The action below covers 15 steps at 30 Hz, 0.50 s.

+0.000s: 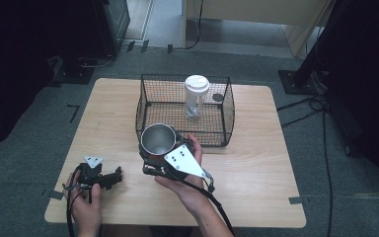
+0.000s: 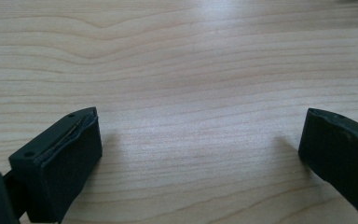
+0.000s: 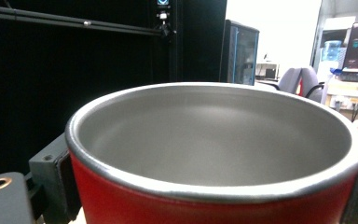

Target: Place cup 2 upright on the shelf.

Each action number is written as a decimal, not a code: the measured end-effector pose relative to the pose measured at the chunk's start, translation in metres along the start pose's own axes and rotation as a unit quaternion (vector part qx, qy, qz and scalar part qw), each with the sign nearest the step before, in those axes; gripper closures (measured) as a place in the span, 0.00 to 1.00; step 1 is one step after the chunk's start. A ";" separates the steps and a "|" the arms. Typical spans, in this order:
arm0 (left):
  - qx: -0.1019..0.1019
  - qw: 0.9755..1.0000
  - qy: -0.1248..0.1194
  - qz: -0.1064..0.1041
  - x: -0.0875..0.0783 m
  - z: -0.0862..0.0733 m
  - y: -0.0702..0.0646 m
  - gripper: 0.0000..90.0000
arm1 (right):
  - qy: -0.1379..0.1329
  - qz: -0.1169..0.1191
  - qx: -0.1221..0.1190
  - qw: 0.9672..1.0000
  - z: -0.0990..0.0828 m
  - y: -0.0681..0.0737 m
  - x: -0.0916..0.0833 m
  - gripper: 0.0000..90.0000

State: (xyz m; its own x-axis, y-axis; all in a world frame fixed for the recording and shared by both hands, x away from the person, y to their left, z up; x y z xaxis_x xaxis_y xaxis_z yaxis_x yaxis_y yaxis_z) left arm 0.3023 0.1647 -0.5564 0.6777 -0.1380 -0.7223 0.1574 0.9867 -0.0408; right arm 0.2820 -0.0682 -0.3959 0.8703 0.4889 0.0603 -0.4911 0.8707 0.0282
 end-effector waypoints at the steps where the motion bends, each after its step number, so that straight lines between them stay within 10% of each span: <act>1: 0.000 1.000 0.000 0.000 0.000 0.000 0.000 0.00 | -0.002 -0.001 -0.001 1.000 0.002 -0.001 0.001 0.08; 15: 0.000 1.000 0.000 0.000 0.000 0.000 0.000 0.00 | -0.026 -0.011 -0.013 1.000 0.028 -0.011 0.023 0.08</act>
Point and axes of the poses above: each handheld gripper's, and its own axes: x roughly forward along the jaws, z roughly out of its top, y roughly to its left, the point moved 5 cm from there along x, roughly forward along the jaws, and after that the axes turned 4 degrees about -z, right-handed, at the moved point
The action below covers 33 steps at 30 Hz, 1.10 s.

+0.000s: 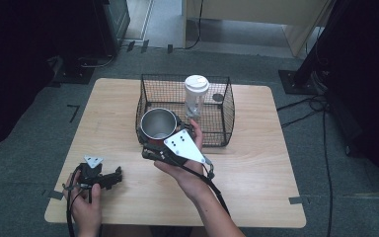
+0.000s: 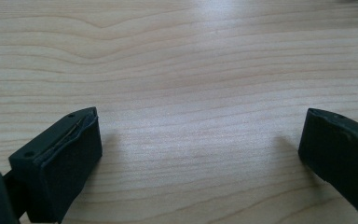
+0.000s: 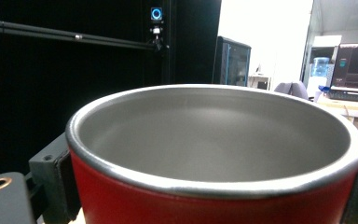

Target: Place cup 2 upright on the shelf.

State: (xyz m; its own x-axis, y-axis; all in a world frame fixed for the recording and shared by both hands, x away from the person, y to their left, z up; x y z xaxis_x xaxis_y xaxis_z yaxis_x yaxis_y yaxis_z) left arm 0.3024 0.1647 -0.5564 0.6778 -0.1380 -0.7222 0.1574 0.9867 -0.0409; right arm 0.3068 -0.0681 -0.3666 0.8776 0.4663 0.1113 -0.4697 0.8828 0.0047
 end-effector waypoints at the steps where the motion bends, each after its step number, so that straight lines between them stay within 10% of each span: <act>1: 0.000 1.000 0.000 0.000 0.000 0.000 0.000 0.00 | -0.003 -0.001 0.000 1.000 0.002 -0.001 0.002 0.08; 33: 0.001 1.000 0.000 -0.001 0.000 0.000 0.000 0.00 | -0.006 -0.066 0.014 0.998 0.000 -0.045 0.088 0.08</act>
Point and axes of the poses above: each handheld gripper's, and its own axes: x roughly forward along the jaws, z roughly out of its top, y roughly to its left, the point moved 5 cm from there along x, roughly forward along the jaws, and after that the axes turned 4 degrees about -z, right-handed, at the moved point
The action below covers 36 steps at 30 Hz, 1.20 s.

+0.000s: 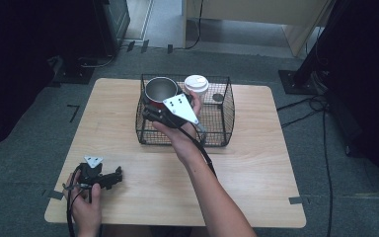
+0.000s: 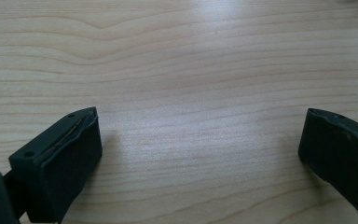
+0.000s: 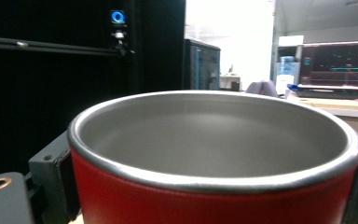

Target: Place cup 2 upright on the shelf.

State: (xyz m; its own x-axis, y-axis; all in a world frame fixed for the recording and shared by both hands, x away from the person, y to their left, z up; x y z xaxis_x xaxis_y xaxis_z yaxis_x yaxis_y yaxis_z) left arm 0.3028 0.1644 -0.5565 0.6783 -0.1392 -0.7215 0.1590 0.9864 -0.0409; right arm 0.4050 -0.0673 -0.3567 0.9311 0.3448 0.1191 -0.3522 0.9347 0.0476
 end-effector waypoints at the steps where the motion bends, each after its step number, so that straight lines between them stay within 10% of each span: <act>1: 0.000 1.000 0.000 0.000 0.000 0.000 0.000 0.00 | 0.002 -0.003 0.001 1.000 -0.003 -0.003 0.004 0.08; 14: 0.000 1.000 0.000 0.000 0.000 0.000 0.000 0.00 | 0.045 -0.012 0.008 0.999 -0.042 -0.026 0.048 0.08; 36: 0.001 1.000 0.001 0.000 0.000 0.000 0.000 0.00 | 0.143 0.021 -0.036 0.989 -0.091 -0.018 0.084 0.08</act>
Point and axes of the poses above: each handheld gripper's, and its own axes: x roughly forward along the jaws, z roughly out of its top, y roughly to its left, the point moved 5 cm from there along x, roughly forward along the jaws, and after that the axes turned 4 degrees about -z, right-handed, at the moved point
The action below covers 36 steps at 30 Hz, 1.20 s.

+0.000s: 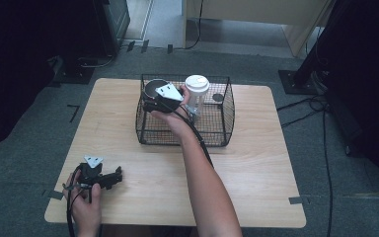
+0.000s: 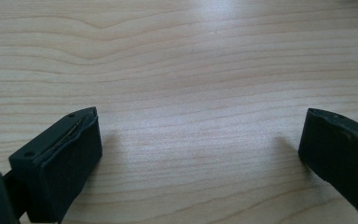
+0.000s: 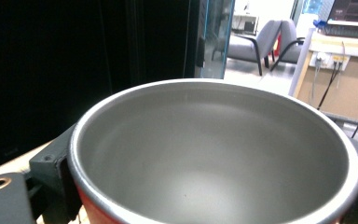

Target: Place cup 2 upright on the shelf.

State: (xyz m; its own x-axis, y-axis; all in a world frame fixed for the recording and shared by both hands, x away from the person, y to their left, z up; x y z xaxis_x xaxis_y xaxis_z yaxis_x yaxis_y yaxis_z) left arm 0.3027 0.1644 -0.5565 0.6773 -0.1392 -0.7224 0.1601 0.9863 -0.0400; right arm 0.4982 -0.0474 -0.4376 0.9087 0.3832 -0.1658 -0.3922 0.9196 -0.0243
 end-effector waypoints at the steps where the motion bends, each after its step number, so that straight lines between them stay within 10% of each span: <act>1: 0.000 1.000 0.000 0.000 0.000 0.000 0.000 0.00 | 0.007 -0.002 0.002 1.000 -0.002 0.000 0.001 0.08; 18: 0.000 1.000 0.000 0.000 0.000 0.000 0.000 0.00 | 0.091 0.010 -0.015 0.996 -0.028 0.000 0.009 0.08; 36: 0.000 1.000 0.000 0.000 0.000 0.000 0.000 0.00 | 0.081 0.023 -0.025 0.996 -0.014 0.001 0.002 0.00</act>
State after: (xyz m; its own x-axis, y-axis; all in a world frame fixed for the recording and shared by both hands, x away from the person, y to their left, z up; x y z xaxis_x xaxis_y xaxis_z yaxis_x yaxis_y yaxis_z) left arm 0.3027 0.1644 -0.5564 0.6767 -0.1392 -0.7230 0.1603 0.9863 -0.0398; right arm 0.4973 -0.0473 -0.4520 0.8561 0.4025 -0.3243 -0.4434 0.8943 -0.0605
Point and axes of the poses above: each handheld gripper's, and its own axes: x roughly forward along the jaws, z roughly out of its top, y roughly to its left, the point moved 5 cm from there along x, roughly forward along the jaws, and after that the axes turned 4 degrees about -z, right-handed, at the moved point
